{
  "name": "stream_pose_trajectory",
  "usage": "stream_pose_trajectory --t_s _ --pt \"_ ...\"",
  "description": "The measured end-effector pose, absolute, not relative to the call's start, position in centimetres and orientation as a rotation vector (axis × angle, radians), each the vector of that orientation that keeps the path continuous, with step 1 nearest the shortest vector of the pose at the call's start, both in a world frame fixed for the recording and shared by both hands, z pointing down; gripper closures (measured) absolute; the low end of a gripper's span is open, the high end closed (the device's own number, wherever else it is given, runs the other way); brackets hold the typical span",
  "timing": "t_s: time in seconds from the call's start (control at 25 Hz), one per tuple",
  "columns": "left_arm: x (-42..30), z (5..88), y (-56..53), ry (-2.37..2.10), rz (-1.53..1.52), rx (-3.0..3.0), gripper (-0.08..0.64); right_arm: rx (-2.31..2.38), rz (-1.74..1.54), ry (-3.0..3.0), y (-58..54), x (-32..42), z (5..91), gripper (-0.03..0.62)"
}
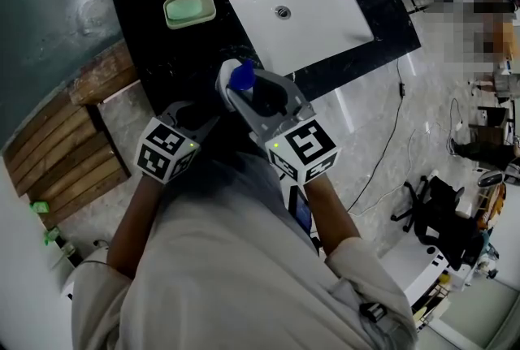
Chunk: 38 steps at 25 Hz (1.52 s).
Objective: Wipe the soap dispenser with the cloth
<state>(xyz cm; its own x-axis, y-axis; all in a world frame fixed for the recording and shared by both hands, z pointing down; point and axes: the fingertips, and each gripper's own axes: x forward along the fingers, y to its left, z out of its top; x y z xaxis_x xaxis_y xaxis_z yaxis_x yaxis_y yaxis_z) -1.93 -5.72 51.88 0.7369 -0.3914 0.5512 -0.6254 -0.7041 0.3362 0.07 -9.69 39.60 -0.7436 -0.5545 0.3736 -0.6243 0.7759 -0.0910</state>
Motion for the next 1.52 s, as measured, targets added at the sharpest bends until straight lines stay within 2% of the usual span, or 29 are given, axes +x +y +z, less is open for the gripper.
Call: stream_pose_trajectory --t_s 0.6,1.52 --pt "-1.8 50.1 -5.1 -0.785 0.541 2.448 0.457 0.885 0.301 -2.663 -9.4 0.2 39.6 0.454" --pt "-0.5 43.0 -4.7 -0.789 0.325 2.575 0.457 0.929 0.277 -2.641 -10.4 1.1 39.2 0.454"
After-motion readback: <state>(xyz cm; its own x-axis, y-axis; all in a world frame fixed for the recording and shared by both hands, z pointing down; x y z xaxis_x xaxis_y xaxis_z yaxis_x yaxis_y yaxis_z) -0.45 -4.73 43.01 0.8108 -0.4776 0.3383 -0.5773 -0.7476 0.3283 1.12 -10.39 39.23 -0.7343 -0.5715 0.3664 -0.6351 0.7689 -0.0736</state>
